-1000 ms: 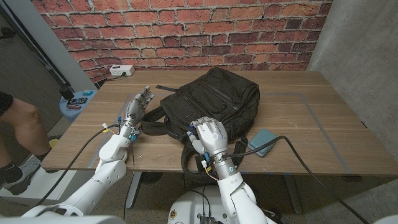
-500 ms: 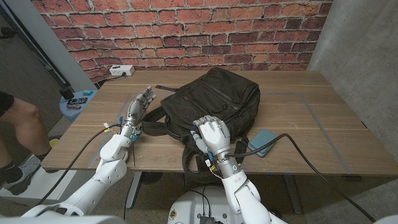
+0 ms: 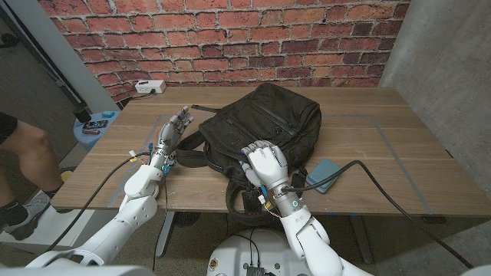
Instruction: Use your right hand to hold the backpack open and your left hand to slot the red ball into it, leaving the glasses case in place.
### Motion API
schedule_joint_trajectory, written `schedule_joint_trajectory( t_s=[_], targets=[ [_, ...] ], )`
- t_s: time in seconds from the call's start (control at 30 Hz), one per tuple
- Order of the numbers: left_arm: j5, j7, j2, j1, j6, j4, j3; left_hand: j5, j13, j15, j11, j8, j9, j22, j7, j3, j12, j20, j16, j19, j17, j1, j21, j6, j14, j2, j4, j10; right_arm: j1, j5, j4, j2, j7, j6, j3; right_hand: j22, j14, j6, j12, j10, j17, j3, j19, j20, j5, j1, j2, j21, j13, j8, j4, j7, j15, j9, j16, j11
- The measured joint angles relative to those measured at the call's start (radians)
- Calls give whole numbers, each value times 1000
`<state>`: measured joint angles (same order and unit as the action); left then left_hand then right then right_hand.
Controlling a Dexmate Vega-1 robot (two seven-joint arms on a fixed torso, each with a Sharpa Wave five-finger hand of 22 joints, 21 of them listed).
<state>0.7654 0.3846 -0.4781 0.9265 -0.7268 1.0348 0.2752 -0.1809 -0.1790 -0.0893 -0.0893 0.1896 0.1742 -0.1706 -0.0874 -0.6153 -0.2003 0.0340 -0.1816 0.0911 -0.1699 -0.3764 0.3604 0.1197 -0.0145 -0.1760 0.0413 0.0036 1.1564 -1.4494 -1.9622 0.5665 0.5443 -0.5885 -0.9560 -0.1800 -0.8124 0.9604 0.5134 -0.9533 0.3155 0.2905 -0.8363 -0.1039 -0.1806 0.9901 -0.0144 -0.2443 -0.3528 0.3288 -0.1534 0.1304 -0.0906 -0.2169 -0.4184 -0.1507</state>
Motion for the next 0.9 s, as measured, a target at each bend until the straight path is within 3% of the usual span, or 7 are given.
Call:
schedule_joint_trajectory(
  t_s=[0.3, 0.53, 0.7, 0.73, 0.9],
  targets=[
    [-5, -14, 0, 4, 6, 12, 2, 0, 0, 0, -5, 0, 0, 0, 0, 0, 0, 4, 0, 4, 0, 0, 0, 0, 0, 0, 0, 5, -3, 30, 20, -6, 68, 27, 18, 0, -123, 111, 39, -124, 12, 17, -49, -14, 0, 66, -7, -18, 7, 48, -18, 11, -41, -3, -18, -29],
    [-8, -28, -3, 11, 12, 27, 3, 0, 0, 0, -5, 0, 0, 0, 0, -4, 0, -2, 0, 9, 0, 0, 0, 0, 0, 0, 4, 5, -23, 93, 69, -26, 141, 57, 26, -4, -153, 119, 58, -165, 12, 17, -49, -14, 1, 90, -12, -20, -1, 49, -17, 6, -50, -4, -18, -45],
    [-15, -43, -3, 11, 17, 27, 3, 0, 0, 0, 0, 0, 0, 0, 0, -4, 0, -2, 0, 9, 0, 5, -6, 0, 0, 5, 4, 11, -42, 93, 97, -36, 141, 57, 28, -4, -158, 120, 64, -166, 17, 14, -49, -14, 0, 96, -19, -20, -8, 49, -15, 6, -55, -4, -18, -46],
    [-15, -45, -10, 20, 18, 47, 3, 0, 0, 0, 0, 0, 0, 0, 0, -4, 0, 1, 0, 12, 0, 5, -6, 0, 0, 5, 4, 11, -44, 138, 100, -37, 187, 76, 28, -4, -158, 120, 66, -166, 17, 14, -49, -14, -2, 98, -20, -20, -11, 49, -15, 6, -55, -4, -18, -46],
    [-24, -65, -10, 20, 25, 47, 3, 0, 0, 0, 0, 0, 0, 0, 0, -4, 0, 2, 0, 13, 0, 5, -6, 0, 0, 5, 4, 11, -58, 138, 105, -38, 187, 76, 28, -5, -166, 120, 68, -169, 21, 12, -49, -14, -5, 104, -17, -20, -16, 49, -13, 7, -56, -4, -18, -48]
  ],
)
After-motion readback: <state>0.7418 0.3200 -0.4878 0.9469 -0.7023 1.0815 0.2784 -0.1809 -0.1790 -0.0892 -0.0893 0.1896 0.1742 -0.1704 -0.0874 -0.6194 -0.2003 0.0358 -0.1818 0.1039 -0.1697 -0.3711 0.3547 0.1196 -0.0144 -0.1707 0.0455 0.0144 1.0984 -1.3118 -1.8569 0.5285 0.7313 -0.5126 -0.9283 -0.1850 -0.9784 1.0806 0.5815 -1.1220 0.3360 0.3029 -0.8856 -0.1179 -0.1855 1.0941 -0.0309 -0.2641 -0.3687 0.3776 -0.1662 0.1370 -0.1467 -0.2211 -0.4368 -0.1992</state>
